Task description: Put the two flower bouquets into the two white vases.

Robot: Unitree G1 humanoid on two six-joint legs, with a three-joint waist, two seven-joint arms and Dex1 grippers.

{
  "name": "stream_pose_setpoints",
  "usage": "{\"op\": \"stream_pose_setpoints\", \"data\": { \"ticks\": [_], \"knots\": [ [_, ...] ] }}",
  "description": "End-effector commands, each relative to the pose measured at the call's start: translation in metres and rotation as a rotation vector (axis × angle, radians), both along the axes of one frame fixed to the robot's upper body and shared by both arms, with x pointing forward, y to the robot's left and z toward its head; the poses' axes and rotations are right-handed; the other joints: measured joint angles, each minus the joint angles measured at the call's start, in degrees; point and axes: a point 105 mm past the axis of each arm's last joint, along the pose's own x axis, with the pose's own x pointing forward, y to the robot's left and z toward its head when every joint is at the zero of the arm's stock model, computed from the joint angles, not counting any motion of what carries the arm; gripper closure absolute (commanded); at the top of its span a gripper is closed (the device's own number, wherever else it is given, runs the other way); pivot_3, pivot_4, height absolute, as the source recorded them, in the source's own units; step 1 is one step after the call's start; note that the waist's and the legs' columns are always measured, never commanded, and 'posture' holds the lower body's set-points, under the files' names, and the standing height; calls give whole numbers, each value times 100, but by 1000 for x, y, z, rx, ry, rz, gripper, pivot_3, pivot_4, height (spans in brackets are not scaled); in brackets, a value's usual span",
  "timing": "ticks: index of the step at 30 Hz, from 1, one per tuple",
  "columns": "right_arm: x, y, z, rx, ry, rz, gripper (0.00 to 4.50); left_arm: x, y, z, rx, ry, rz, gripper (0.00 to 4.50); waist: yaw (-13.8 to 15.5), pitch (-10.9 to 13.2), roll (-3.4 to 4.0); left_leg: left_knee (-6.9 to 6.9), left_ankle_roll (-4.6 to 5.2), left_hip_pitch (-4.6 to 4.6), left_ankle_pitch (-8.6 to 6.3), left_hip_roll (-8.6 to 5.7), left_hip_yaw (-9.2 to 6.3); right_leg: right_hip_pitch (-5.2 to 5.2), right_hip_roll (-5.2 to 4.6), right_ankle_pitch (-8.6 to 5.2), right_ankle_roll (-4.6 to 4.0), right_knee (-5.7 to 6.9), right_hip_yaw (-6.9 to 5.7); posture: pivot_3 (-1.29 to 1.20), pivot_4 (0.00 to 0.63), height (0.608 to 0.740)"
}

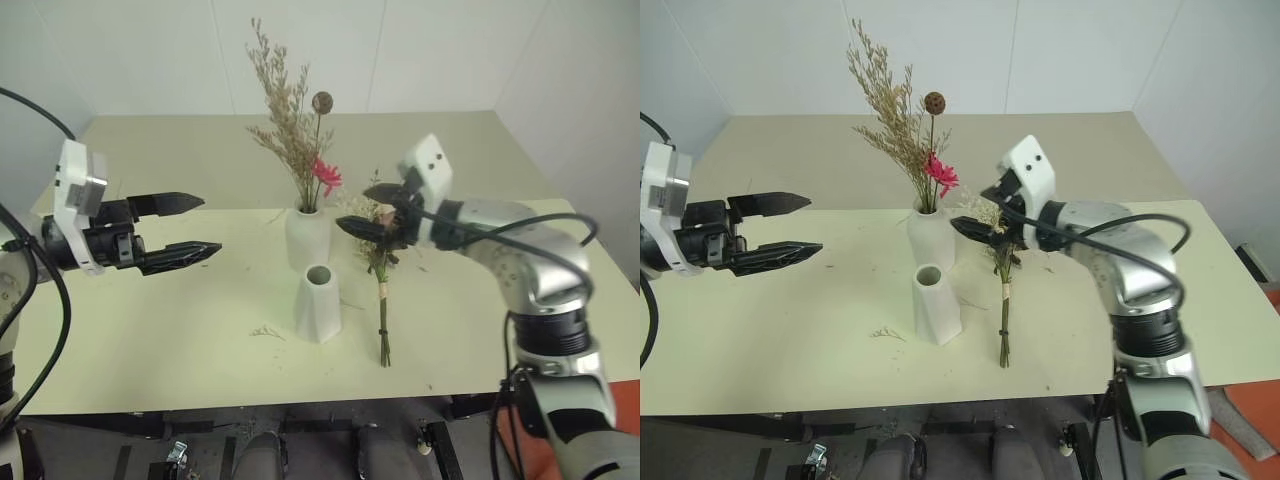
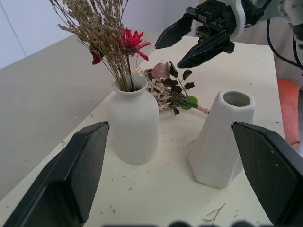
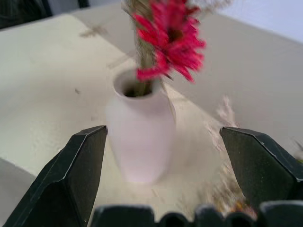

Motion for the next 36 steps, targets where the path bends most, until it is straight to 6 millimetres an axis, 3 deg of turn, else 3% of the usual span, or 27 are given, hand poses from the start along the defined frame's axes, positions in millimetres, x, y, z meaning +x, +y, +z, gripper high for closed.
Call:
{"op": "stream_pose_setpoints", "data": {
  "ticks": [1, 6, 13, 19, 26, 33, 36],
  "knots": [
    [-9, -19, 17, -2, 77, -57, 25, -2, -2, 11, -7, -41, -28, 0, 2, 0, 0, 0, 0, 0, 0, 0, 0, 0, 0, 0, 0, 0, 0, 0, 150, 740],
    [-15, -43, -1, -96, 324, -215, 25, -4, -4, 12, -14, -34, -72, 0, -13, 0, 0, -1, 0, 0, 0, 1, 1, -1, 1, 0, 0, -2, 1, 0, 150, 740],
    [-24, -48, -47, -302, 567, -220, 25, -3, -7, 12, -15, -43, -99, 0, -10, 0, -1, 0, 1, -2, 0, 0, 3, 0, -1, -1, 0, -5, 3, 0, 150, 740],
    [-26, -37, -69, -321, 689, -212, 25, -3, -5, 13, -14, -61, -83, 0, -20, 0, -1, 1, 1, -5, -1, 1, 3, -3, 0, 0, 0, -7, 4, 0, 150, 740],
    [-5, -23, -76, -271, 746, -305, 25, -5, -2, 12, -19, -62, -67, 0, -17, 0, -1, 0, 2, -7, -1, 3, 4, -6, 1, 0, 0, -4, 4, 0, 150, 740],
    [0, -18, -88, -263, 798, -352, 25, -7, -1, 13, -14, -62, -56, 0, 6, 0, -1, 3, 2, -22, 0, 2, 1, -13, -1, 0, 1, -2, -1, 0, 150, 740],
    [2, -18, -95, -257, 819, -372, 568, -7, -1, 13, -12, -62, -54, 0, -8, 0, -1, 3, 2, -21, 0, 2, 1, -13, 0, 0, 1, -3, -1, 0, 150, 740]
  ]
}}
